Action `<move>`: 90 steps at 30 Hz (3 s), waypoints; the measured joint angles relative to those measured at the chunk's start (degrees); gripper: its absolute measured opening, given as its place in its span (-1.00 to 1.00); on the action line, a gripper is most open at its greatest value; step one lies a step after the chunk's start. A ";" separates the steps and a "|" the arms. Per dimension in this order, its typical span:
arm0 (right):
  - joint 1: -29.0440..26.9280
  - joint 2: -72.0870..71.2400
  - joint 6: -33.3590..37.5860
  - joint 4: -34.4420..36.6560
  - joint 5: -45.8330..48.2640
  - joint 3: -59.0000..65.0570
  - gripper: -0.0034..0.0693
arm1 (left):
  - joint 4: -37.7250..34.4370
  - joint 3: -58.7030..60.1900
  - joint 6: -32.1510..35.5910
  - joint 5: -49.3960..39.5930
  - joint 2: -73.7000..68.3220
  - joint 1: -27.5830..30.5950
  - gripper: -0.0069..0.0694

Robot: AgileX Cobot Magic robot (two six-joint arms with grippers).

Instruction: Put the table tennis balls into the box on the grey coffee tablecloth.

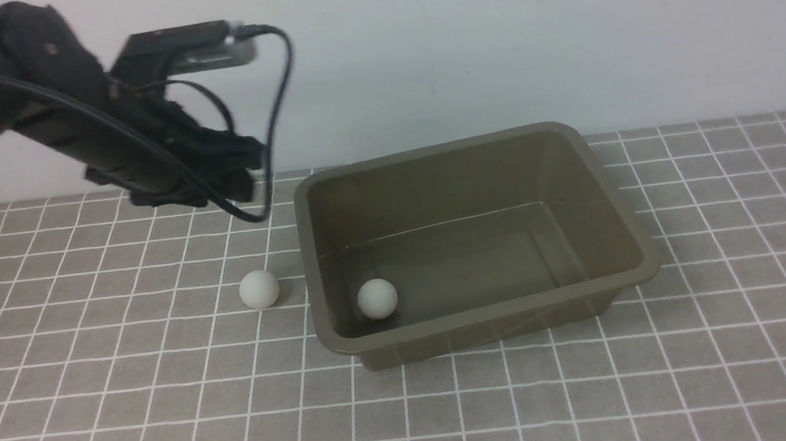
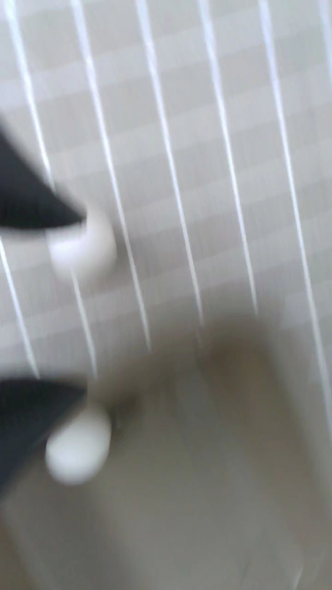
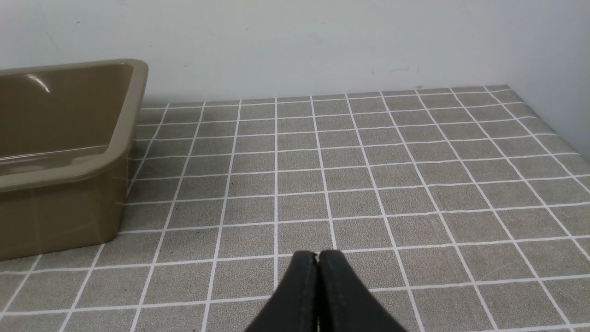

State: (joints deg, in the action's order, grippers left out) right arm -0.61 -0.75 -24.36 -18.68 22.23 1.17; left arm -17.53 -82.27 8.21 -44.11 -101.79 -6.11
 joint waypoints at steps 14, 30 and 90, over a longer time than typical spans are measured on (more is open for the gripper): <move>0.00 0.00 0.00 -0.05 0.00 0.00 -0.94 | -2.01 -0.03 10.94 -2.24 -10.53 0.40 -0.11; 0.00 0.00 0.00 -0.05 0.00 0.01 -0.94 | -2.67 -0.03 11.39 8.52 -18.02 -1.06 0.32; 0.00 0.00 0.00 -0.05 0.00 0.01 -0.94 | 14.46 38.52 -11.65 11.74 67.01 -19.00 -0.83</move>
State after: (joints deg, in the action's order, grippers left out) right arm -0.61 -0.75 -24.36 -18.72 22.23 1.19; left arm -3.08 -43.75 -3.44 -32.36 -34.78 -25.10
